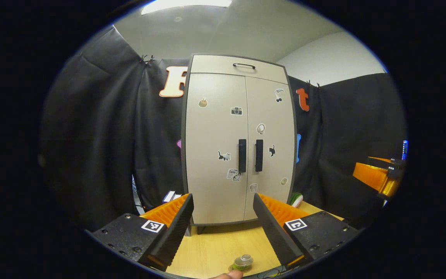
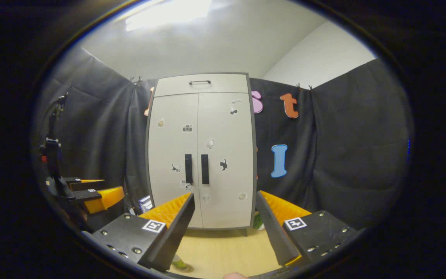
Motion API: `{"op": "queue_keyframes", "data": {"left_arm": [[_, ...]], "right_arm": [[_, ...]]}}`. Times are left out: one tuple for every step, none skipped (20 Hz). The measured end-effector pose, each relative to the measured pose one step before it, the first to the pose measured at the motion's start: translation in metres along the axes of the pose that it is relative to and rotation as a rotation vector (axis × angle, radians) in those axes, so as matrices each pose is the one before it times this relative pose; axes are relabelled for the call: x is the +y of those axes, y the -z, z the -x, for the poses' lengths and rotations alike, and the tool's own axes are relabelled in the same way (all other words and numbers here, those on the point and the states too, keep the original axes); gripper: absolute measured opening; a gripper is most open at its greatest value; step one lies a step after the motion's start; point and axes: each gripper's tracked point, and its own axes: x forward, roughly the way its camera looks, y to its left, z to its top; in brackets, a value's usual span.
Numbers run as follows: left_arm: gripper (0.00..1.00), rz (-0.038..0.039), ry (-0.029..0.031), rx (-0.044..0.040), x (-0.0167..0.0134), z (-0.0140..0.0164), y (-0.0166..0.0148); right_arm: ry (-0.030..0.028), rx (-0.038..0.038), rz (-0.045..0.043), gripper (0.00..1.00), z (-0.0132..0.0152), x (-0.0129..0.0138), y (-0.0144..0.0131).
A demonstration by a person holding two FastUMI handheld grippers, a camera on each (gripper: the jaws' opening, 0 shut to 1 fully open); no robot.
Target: Grasp the bottle in the cabinet with the left hand and place it on the coaster, then close the right door with the right hand and the left door with the left hand.
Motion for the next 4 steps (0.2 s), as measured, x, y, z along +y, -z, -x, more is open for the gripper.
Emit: {"op": "queue_keyframes", "data": {"left_arm": [[1.0,-0.00599,0.00763,-0.00317,-0.00181,-0.00038,-0.00092],[0.98,-0.00496,0.00677,-0.00185,-0.00216,0.00075,-0.00092],[0.98,-0.00454,0.00221,-0.00407,-0.00014,-0.00027,-0.0015],[0.98,-0.00213,-0.00066,-0.00393,-0.00024,-0.00012,-0.00183]], "right_arm": [[-0.00184,0.00066,-0.00091,0.96,-0.00101,0.00059,0.00074],[0.0004,0.00318,-0.00131,0.96,-0.00159,0.00097,0.00247],[-0.00111,0.0033,0.00032,0.96,-0.00109,0.00114,0.00104],[-0.00043,0.00483,0.00324,0.96,-0.00167,0.0005,0.00148]]}}
